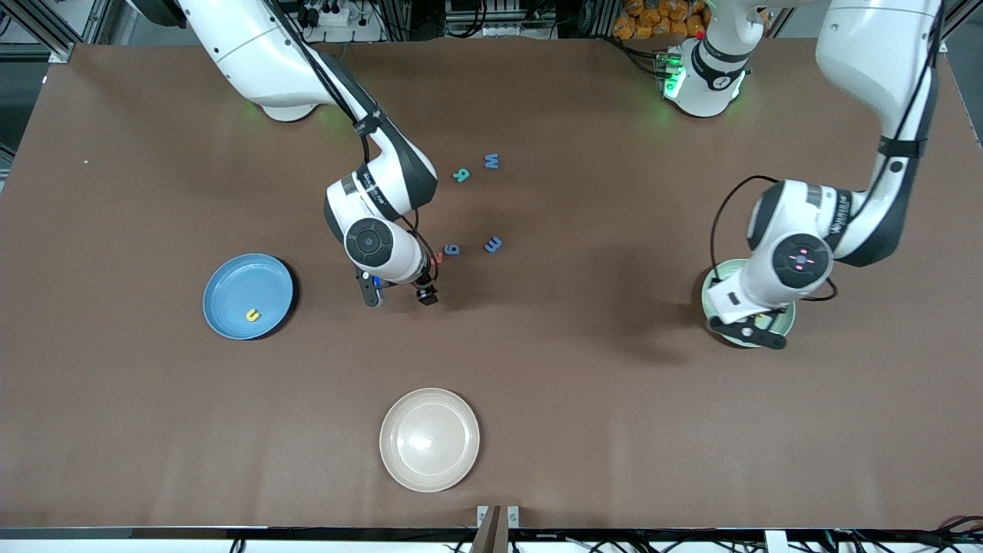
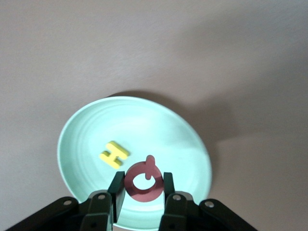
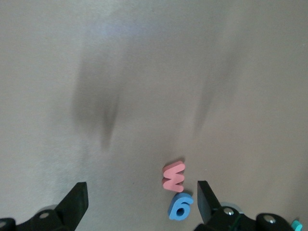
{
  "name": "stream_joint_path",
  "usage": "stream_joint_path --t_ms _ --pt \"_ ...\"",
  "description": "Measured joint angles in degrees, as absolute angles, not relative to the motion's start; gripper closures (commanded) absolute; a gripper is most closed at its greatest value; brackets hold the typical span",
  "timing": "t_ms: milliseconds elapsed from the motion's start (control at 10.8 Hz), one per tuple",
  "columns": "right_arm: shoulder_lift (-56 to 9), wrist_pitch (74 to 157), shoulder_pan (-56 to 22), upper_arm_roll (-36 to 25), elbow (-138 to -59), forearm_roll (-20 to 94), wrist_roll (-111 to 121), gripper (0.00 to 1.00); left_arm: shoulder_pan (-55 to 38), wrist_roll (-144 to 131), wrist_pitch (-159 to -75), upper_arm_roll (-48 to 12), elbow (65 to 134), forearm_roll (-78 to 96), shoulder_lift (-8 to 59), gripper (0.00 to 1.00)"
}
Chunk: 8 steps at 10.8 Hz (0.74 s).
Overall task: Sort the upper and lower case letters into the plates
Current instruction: 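Release the Q onto the green plate with the left gripper, then grasp the blue W with the left gripper while the right grasps pink w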
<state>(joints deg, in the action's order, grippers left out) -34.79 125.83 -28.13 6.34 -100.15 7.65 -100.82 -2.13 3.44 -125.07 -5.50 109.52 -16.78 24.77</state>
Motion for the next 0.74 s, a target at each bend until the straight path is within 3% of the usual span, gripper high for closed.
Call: stream_joint_path --t_ms 92,462,739 --pt "-34.8 126.7 -28.7 6.4 -101.1 5.6 -103.1 0.00 -1.8 5.7 -126.8 -4.0 109.8 -16.8 25.7 0.01" --pt "-34.9 130.7 -30.7 6.4 -105.2 3.0 -106.9 0.00 -1.3 8.2 -129.4 -2.8 109.8 -16.5 27.7 0.00" --pt "-34.9 132.0 -31.4 6.4 -105.9 3.0 -108.9 0.00 -4.1 2.8 -124.2 -6.9 109.3 -13.3 24.7 0.00"
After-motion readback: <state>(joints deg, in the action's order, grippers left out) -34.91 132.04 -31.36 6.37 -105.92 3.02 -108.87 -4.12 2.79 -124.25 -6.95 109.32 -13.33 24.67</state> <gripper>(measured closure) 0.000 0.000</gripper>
